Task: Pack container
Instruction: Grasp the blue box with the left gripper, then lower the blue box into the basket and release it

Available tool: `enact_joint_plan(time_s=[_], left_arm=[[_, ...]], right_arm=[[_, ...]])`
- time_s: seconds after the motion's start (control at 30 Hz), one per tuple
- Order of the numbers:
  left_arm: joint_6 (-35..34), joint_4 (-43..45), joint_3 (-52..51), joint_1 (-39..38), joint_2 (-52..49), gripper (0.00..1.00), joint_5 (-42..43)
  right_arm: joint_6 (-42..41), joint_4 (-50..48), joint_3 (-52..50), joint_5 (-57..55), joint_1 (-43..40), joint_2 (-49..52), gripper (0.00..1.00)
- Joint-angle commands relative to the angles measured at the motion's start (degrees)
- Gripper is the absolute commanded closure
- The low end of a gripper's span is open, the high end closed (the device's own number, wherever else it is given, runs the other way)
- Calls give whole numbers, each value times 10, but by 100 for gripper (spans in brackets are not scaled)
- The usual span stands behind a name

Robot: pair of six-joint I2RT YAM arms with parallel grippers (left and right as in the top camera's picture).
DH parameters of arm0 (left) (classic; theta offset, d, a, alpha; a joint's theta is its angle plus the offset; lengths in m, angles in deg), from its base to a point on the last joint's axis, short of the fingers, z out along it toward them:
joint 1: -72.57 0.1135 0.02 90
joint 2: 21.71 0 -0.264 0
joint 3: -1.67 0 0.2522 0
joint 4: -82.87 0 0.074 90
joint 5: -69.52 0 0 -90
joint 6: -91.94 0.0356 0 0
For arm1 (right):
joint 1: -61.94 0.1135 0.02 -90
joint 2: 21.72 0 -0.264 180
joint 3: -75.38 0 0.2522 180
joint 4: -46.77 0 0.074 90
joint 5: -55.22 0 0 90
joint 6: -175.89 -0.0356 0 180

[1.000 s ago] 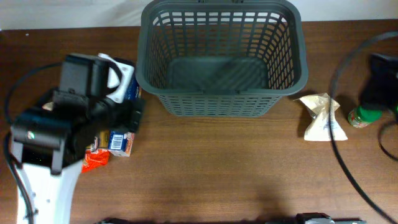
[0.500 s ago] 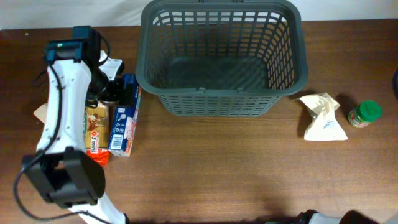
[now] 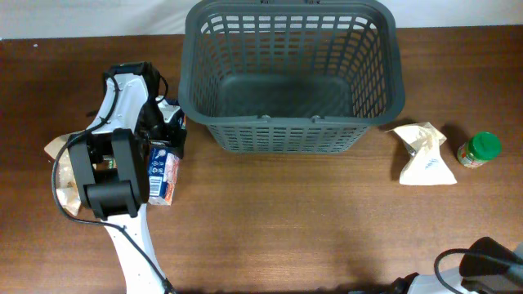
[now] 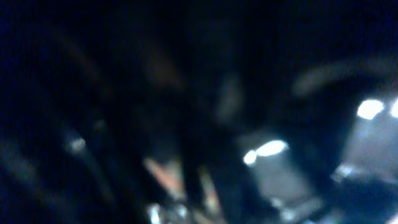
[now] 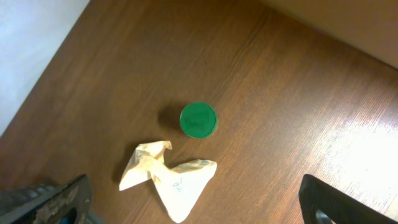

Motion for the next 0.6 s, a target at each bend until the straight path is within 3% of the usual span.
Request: enact_joint_plan(time_s=[0.0,0.13,0.33,0.47,0.53,0.57], left_arm=[[-18,1,-6,1,-58,97,-23],[-24,-30,48,1,-44,98,5],[-28,-108,387,1,-9,98,-16],[-22,-97,623,1,16,98,-15],[46,-61,737,-9,35,98,14],[86,-45,731,-16,54,98,38]], right_arm=[[-5,0,3,3,-1,11,1],[-5,0,3,3,-1,13,1],[-5,0,3,3,-1,13,1],[-5,0,3,3,-1,13,1],[-5,0,3,3,-1,13,2],[-5,0,3,3,-1,13,1]])
